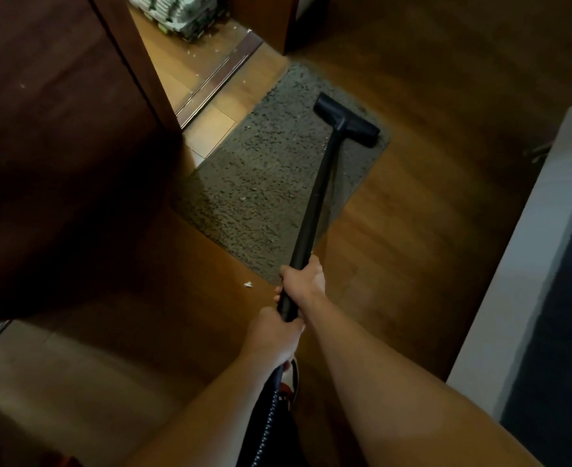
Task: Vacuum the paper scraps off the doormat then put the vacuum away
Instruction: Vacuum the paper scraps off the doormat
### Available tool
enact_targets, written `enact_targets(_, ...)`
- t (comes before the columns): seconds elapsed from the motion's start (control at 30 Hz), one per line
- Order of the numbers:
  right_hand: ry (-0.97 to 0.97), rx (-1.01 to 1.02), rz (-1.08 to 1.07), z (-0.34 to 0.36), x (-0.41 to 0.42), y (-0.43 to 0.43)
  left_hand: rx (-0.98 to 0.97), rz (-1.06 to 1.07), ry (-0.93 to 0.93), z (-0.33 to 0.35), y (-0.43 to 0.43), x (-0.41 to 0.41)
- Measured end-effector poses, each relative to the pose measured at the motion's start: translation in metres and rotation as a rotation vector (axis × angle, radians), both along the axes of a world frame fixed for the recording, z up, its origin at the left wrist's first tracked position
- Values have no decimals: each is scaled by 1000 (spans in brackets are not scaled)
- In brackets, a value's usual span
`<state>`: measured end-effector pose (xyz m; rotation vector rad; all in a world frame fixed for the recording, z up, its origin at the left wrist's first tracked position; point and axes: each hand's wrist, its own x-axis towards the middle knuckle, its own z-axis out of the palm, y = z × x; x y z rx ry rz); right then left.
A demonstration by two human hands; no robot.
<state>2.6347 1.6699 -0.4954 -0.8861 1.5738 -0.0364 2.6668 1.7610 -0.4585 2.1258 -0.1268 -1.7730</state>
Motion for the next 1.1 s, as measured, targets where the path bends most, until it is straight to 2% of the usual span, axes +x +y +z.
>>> enact_targets(0.17,-10,9,38,-6,2,-21,-14,39,4,1,-18,3)
enact_targets(0.3,-45,47,-45,-8,4,-8,-47,84,34,-2,-3,8)
enact_targets(0.53,-169,92,-171,-12,10,51,-78,171,56,2,57,14)
enact_targets(0.8,-199,116,-141,7,18,130,-90,188,81,25,136,21)
enact_targets(0.97,-169,150,-113,17,13,188,-46,184,208,41,187,24)
enact_targets(1.1,-129,128,-82,19,6,215,-22,117,155,44,210,19)
